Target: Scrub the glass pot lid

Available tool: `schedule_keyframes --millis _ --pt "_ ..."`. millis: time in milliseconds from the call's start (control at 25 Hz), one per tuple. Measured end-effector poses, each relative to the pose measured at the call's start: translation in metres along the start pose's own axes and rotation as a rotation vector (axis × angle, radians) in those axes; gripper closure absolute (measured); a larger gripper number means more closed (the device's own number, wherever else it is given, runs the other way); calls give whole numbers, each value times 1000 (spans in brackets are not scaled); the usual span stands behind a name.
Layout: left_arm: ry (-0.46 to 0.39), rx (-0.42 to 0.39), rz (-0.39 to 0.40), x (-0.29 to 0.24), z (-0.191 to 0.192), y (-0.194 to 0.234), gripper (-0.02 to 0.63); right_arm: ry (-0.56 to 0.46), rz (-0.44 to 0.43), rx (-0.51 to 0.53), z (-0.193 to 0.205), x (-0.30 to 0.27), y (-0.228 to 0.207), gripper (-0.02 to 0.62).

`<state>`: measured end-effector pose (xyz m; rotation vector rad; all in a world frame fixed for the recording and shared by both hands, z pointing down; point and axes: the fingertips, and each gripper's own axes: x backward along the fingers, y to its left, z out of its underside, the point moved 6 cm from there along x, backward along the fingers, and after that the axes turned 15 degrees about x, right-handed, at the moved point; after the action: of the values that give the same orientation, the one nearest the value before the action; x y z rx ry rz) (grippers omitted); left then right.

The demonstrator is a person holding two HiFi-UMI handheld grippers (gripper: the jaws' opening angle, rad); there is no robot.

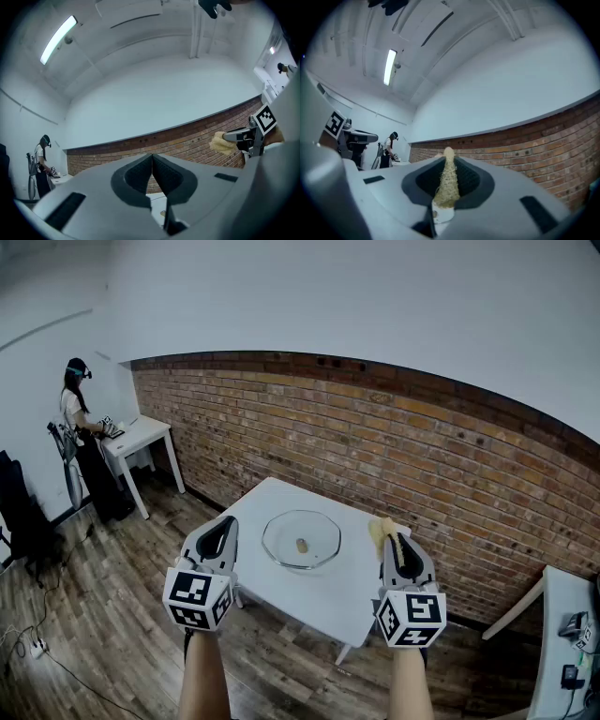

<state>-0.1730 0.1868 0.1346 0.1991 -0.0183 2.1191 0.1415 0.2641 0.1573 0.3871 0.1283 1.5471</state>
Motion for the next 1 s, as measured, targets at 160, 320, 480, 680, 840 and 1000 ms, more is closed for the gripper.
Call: schedule_keyframes --millis 160,320,480,680,840,1000 --pt "-11 -6 5 -3 -7 -3 595 3 2 -12 2 -1 -1 537" --pt "-11 -4 3 -1 -5 -3 595 0 -3 -12 3 0 1 537" --pt "-7 -7 8 -1 -5 -7 595 -1 -6 -7 3 1 1 537" --pt "-10 7 10 0 -4 -9 595 0 -9 -14 5 5 -1 537" --pt "-4 13 16 -1 -1 -16 595 -7 -5 -3 7 8 -5 537" --pt "3 9 22 -1 2 -26 595 -22 -14 18 7 12 -7 537"
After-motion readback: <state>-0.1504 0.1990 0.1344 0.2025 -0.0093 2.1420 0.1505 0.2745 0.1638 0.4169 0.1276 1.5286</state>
